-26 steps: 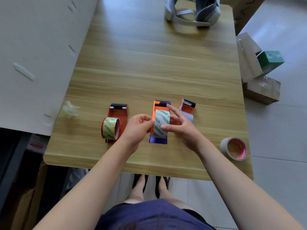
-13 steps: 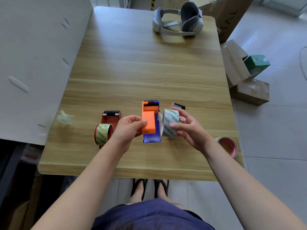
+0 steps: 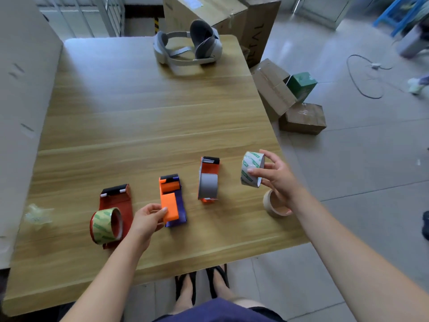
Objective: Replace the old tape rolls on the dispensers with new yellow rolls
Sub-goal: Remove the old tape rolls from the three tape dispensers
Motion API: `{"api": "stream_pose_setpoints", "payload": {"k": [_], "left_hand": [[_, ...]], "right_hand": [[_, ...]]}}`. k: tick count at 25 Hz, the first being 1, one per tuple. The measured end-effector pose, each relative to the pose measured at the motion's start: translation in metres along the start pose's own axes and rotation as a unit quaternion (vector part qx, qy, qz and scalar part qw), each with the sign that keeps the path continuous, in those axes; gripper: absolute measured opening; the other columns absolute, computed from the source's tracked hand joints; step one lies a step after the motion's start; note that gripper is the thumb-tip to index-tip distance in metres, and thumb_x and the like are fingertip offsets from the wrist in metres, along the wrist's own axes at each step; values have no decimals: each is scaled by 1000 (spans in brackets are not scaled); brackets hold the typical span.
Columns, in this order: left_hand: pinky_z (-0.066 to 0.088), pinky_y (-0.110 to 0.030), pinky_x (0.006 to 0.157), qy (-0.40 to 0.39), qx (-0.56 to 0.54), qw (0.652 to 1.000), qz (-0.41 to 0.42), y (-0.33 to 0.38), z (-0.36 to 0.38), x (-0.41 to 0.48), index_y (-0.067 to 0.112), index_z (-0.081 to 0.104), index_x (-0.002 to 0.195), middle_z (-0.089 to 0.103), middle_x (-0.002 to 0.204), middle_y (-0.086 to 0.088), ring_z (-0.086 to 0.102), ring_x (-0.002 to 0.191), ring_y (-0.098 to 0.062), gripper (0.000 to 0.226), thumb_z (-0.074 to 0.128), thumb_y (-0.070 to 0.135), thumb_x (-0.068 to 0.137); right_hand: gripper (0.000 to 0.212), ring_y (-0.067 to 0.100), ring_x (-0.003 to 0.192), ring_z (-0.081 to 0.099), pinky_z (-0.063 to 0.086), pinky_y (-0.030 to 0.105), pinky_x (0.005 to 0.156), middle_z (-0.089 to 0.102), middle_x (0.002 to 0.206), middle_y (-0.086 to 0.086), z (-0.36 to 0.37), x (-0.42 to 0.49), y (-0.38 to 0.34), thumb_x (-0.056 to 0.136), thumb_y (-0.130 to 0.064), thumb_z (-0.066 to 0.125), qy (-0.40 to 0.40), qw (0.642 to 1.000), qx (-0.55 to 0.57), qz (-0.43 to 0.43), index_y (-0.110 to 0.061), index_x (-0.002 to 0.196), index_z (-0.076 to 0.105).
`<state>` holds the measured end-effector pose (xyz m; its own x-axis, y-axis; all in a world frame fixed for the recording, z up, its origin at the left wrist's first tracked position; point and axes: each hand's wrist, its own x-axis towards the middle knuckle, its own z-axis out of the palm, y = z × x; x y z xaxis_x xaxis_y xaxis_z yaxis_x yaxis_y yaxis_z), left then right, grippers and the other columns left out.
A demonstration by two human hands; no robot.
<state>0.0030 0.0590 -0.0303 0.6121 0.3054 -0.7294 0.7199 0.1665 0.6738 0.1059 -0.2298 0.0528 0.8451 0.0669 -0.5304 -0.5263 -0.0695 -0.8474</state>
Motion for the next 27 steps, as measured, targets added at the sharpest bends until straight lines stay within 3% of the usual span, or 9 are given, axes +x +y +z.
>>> {"api": "stream_pose_setpoints", "payload": {"k": [4, 8, 11, 15, 20, 27], "left_hand": [[41, -28, 63, 27, 27, 999, 0, -6, 2, 6, 11, 56, 75, 58, 75, -9, 52, 65, -18, 15, 58, 2, 88], [43, -30, 65, 56, 41, 998, -5, -11, 6, 16, 4, 59, 90, 59, 81, -11, 54, 73, -22, 3, 60, 4, 87], [44, -28, 62, 74, 30, 997, -21, -14, 7, 18, 2, 57, 103, 58, 82, -13, 54, 72, -21, 17, 61, 3, 86], [46, -34, 72, 112, 53, 992, -8, -8, 6, 10, 0, 57, 108, 62, 92, -17, 57, 82, -26, 22, 61, 6, 87], [41, -33, 64, 178, 230, 954, 73, 1, 7, -8, 7, 56, 108, 59, 96, -9, 55, 85, -25, 22, 61, 14, 87], [45, -37, 79, 184, 254, 944, 101, 12, 20, -2, 5, 55, 113, 62, 98, -10, 57, 91, -26, 28, 59, 14, 87]], "right_hand": [[73, 16, 93, 63, 53, 24, 72, 61, 108, 5, -20, 7, -2, 72, -2, 76, 28, 999, -14, -4, -17, 135, 43], [83, 21, 114, 55, 50, 38, 95, 53, 128, 6, -45, 28, 13, 62, -20, 86, 87, 984, -155, -19, -23, 134, 45], [92, 22, 121, 47, 42, 38, 104, 46, 135, 7, -58, 50, 18, 58, -33, 85, 110, 951, -287, -17, -26, 138, 40], [91, 27, 126, 39, 39, 38, 101, 40, 136, 10, -59, 80, 21, 66, -39, 78, 117, 878, -464, -20, -22, 142, 31], [87, 28, 130, 35, 38, 37, 99, 39, 138, 10, -57, 114, 35, 66, -45, 77, 92, 858, -505, 13, -22, 139, 35], [77, 30, 124, 38, 39, 38, 96, 41, 132, 11, -51, 119, 50, 65, -51, 76, 95, 793, -601, -6, -23, 128, 41]]}}
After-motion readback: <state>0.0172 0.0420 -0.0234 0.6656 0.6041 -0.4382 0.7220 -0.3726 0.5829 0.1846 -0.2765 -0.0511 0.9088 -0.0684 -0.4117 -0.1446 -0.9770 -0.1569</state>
